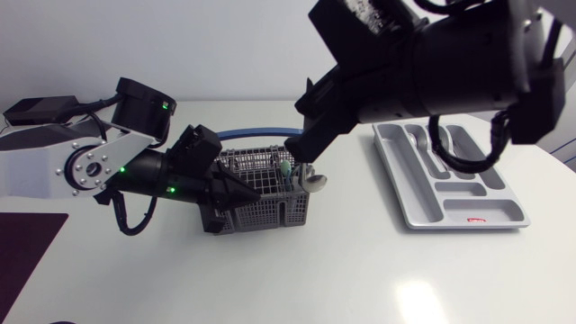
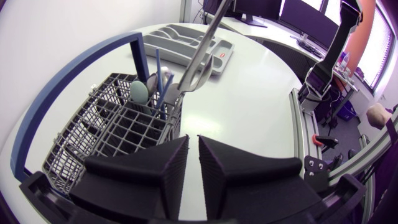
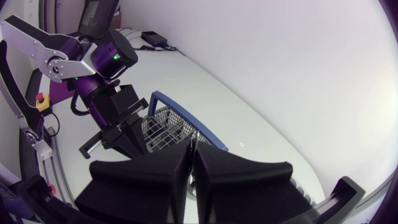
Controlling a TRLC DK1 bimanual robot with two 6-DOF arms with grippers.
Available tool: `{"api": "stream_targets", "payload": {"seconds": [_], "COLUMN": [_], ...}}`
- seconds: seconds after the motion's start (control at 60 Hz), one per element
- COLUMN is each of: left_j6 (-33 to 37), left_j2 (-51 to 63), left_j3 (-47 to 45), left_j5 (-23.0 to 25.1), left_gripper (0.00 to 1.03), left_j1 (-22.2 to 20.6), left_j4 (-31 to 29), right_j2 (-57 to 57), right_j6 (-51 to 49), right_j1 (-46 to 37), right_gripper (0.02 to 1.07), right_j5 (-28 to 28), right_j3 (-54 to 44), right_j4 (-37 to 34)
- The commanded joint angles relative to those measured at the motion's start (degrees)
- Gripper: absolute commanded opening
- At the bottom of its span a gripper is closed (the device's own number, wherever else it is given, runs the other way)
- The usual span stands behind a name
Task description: Unload the cutlery basket into the drawer organizer.
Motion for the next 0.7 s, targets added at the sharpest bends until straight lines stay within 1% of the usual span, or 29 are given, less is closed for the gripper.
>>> {"api": "stream_targets", "payload": {"seconds": [0.0, 0.083, 0.25, 0.317, 0.383, 0.483, 0.683], "left_j6": [-1.1, -1.1, -1.3, -1.5, -1.7, -1.6, -0.9], "left_j2": [-1.3, -2.0, -3.6, -3.6, -3.6, -2.4, -2.1], "left_j3": [1.9, 2.3, 3.0, 3.2, 3.4, 3.2, 2.2], "left_j5": [0.5, 0.5, 0.6, 0.6, 0.5, 0.5, 0.0], "left_gripper": [0.23, 0.31, 0.6, 0.65, 0.66, 0.67, 0.67], "left_j1": [-1.3, -2.0, -3.9, -4.9, -5.9, -6.4, -5.1], "left_j4": [0.8, 1.0, 1.7, 2.0, 2.4, 2.8, 2.5], "right_j2": [-2.7, -4.1, -6.9, -7.7, -8.3, -8.2, -10.3], "right_j6": [-1.3, -1.3, -0.8, -0.2, -0.2, -0.6, -2.4], "right_j1": [0.5, 0.5, 0.5, 0.4, 0.4, 0.1, -1.0], "right_gripper": [0.12, 0.12, 0.12, 0.12, 0.12, 0.12, 0.12], "right_j5": [-0.8, -1.8, -4.9, -6.0, -6.5, -6.5, -7.7], "right_j3": [0.9, 0.2, -1.4, -1.9, -2.4, -3.9, -10.1], "right_j4": [-0.3, -0.3, -0.1, 0.0, 0.3, 1.2, 1.3]}}
